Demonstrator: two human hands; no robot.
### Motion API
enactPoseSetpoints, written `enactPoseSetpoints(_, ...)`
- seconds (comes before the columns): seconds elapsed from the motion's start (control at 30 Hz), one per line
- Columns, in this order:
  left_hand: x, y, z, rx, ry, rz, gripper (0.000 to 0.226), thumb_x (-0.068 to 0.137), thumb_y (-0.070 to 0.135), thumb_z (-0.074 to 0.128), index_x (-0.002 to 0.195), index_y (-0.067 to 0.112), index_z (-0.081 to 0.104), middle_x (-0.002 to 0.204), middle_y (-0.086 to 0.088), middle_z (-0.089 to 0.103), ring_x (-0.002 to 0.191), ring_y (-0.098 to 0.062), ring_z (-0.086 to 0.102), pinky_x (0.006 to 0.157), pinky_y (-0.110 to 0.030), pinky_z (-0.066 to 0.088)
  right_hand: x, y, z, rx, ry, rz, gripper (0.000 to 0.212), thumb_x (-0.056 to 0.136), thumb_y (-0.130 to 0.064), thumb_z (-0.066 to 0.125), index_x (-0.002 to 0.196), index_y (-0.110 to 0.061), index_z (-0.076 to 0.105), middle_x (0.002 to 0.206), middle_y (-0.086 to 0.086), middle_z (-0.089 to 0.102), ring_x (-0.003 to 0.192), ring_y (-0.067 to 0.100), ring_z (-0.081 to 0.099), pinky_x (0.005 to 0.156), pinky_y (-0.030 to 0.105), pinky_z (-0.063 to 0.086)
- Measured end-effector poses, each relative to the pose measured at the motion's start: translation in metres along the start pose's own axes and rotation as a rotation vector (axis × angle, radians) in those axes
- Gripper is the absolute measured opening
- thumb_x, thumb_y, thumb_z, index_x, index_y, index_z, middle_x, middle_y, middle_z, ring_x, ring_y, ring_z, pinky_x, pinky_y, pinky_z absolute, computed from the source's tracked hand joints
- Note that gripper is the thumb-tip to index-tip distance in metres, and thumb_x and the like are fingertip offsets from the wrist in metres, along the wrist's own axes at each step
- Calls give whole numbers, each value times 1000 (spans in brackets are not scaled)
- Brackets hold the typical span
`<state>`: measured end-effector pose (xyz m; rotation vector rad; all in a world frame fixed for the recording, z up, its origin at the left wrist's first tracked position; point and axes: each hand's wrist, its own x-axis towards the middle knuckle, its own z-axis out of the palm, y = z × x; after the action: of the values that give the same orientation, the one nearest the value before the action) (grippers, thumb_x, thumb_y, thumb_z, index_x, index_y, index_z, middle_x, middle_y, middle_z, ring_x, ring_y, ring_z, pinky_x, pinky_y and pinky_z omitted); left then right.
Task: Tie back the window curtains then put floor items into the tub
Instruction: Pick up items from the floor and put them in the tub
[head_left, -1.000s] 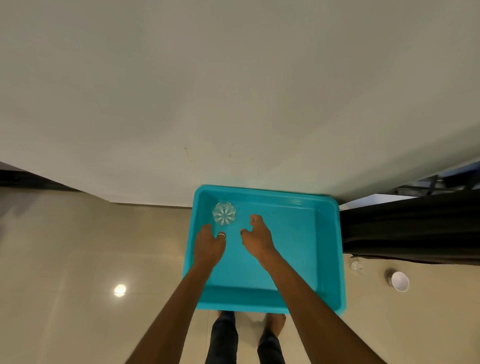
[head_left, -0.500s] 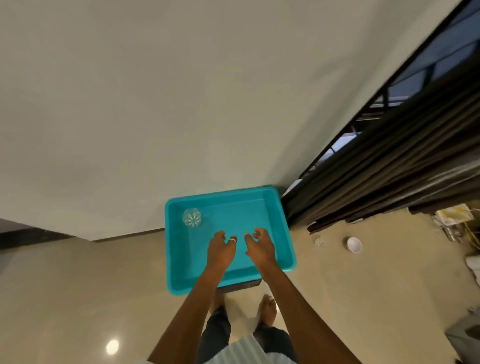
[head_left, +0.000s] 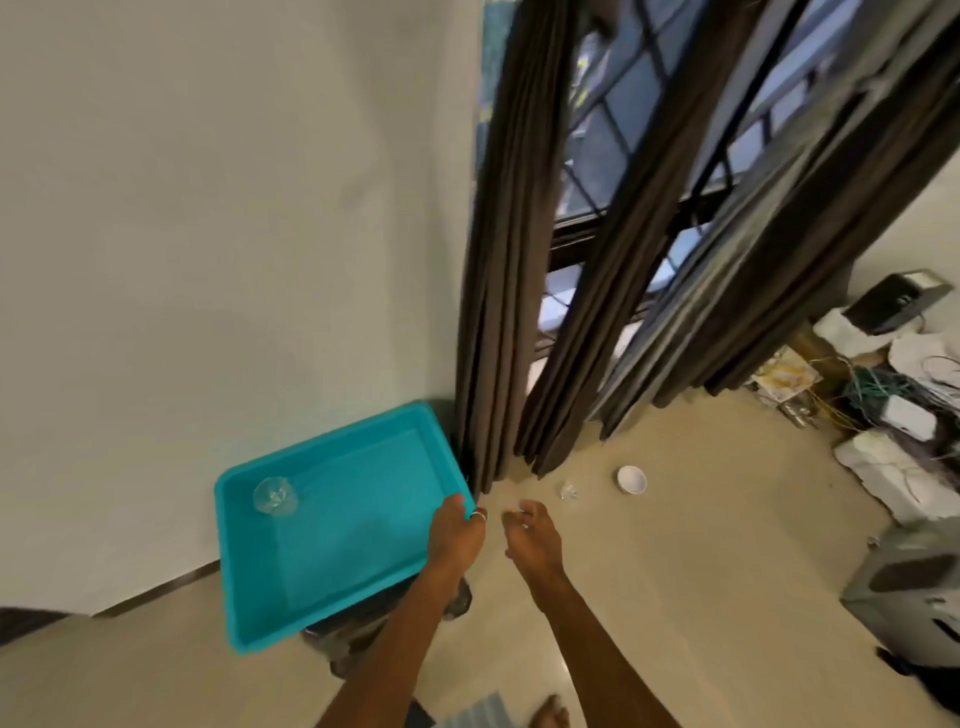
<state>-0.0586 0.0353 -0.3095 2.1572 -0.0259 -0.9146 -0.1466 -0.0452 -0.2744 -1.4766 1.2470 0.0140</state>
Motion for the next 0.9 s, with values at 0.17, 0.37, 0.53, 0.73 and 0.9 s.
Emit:
enactPoseSetpoints(0.17, -36, 66, 76, 25, -12, 114, 48, 96, 33, 57, 141, 16, 49, 132, -9, 62, 115, -29, 63, 100, -46, 52, 5, 40, -92, 124, 91, 34, 44, 89, -42, 64, 126, -21, 56, 112, 4, 66, 105, 25, 65, 96, 48, 55)
enactPoseSetpoints(0.37, -66, 104, 146, -144, -60, 29, 48, 97, 25, 57, 143, 18, 45, 132, -10, 63, 117, -27, 62, 99, -44, 54, 12, 60, -167, 247, 145, 39, 36, 86, -42, 62, 118, -27, 55, 106, 3, 67, 103, 24, 65, 97, 48, 54)
enactPoseSetpoints(0.53, -54, 111, 181, -72, -91, 19, 39, 91, 34, 57, 127, 19, 56, 123, -11, 66, 108, -27, 67, 90, -45, 59, 26, 65, -194, 287, 154, 62, 29, 90, -37, 64, 115, -27, 53, 102, 1, 66, 101, 23, 65, 98, 48, 53)
enactPoseSetpoints(0.73, -2, 119, 220, -133, -97, -64, 53, 80, 36, 58, 126, 11, 55, 124, -17, 66, 108, -33, 68, 89, -46, 59, 59, 60, -220, 175, 126, 77, 34, 92, -39, 61, 121, -22, 56, 109, 0, 65, 103, 23, 63, 98, 47, 54)
enactPoseSetpoints(0.9, 11, 172, 254, -207, -167, -76, 56, 84, 35, 57, 136, 13, 52, 130, -16, 63, 109, -33, 66, 91, -45, 58, 110, 42, -266, 38, 180, 58, 25, 90, -42, 58, 103, -23, 65, 103, 5, 70, 102, 28, 66, 95, 49, 55)
